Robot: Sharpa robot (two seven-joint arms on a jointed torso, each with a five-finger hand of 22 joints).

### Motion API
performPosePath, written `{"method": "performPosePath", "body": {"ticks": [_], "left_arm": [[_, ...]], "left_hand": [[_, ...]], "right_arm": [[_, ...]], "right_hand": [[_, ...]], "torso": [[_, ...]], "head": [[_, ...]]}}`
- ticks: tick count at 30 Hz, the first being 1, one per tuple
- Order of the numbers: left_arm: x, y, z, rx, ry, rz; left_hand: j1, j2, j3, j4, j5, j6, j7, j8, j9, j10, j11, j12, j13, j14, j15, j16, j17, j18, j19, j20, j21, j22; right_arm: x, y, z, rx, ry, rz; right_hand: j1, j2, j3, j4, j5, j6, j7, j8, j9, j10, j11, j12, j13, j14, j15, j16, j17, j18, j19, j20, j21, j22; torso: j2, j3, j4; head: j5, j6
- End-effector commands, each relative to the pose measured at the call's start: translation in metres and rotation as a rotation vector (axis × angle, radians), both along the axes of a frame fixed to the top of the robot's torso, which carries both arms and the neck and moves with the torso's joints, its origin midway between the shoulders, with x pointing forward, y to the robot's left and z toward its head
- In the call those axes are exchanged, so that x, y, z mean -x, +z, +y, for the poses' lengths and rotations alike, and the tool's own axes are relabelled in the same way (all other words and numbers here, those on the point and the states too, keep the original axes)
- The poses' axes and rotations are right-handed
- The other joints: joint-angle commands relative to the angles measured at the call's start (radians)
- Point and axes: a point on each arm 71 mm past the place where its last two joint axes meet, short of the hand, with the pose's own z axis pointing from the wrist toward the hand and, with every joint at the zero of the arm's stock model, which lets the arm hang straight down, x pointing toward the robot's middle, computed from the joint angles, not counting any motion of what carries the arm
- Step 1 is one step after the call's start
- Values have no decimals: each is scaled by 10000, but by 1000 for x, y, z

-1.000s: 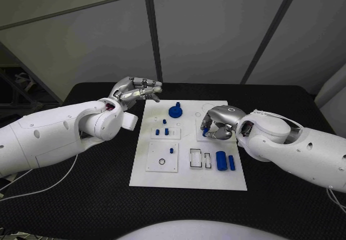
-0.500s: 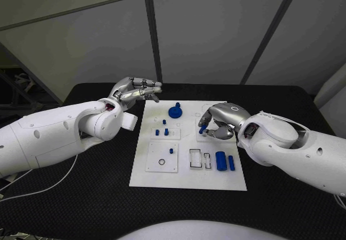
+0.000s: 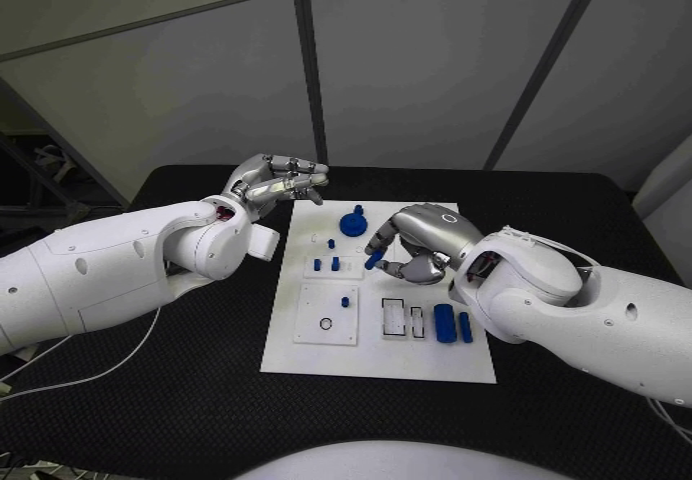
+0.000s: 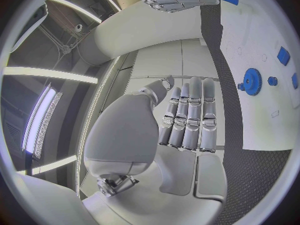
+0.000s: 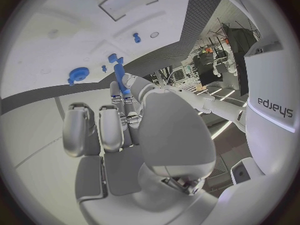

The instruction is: Assemble the parts on the task board

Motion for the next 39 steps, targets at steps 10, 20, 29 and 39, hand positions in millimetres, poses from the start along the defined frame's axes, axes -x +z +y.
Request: {"method": "performPosePath", "body": {"ticks": [10, 20, 29, 39], "left_arm": [[-1, 1, -7, 113, -202, -38], [-1, 1, -8, 120, -222, -33], [-1, 1, -8, 124, -233, -30], [-2, 0, -8, 124, -238, -26]], "left_hand": [[6, 139, -47, -16, 63, -12, 57, -34, -7, -74, -28, 61, -12, 49, 57, -34, -21, -117, 25, 70, -42, -19], [6, 139, -47, -16, 63, -12, 57, -34, -7, -74, -28, 61, -12, 49, 57, -34, -21, -117, 25, 70, -42, -19], [6, 139, -47, -16, 63, -12, 57, -34, -7, -74, -28, 61, -12, 49, 57, -34, -21, -117, 25, 70, -42, -19], [6, 139, -47, -16, 63, -12, 57, -34, -7, -74, -28, 61, -12, 49, 57, -34, -21, -117, 25, 70, -42, -19]], "right_arm": [[23, -19, 53, -351, 1514, 905], [29, -44, 60, 412, 1803, 1580], [29, -50, 60, 671, 1783, 1605], [29, -53, 61, 869, 1806, 1676]], "right_hand": [[11, 86, 25, -58, 109, 45, 15, 53, 15, 75, 5, -50, 14, 366, -30, 12, -41, -65, 37, 23, 33, 598], [6, 85, 24, -59, 123, 41, 20, 47, 14, 71, 9, -62, 16, 363, -26, 7, -50, -63, 30, 25, 29, 592], [1, 82, 22, -60, 133, 35, 24, 42, 13, 67, 12, -71, 16, 363, -23, 9, -47, -63, 29, 26, 29, 592], [-1, 82, 22, -62, 141, 33, 26, 39, 13, 66, 14, -78, 18, 363, -21, 10, -47, -64, 31, 27, 32, 596]], "torso": [[24, 4, 15], [6, 7, 2], [6, 2, -1], [6, -2, 3]], "head": [[189, -62], [309, -151], [309, -194], [330, -238]]}}
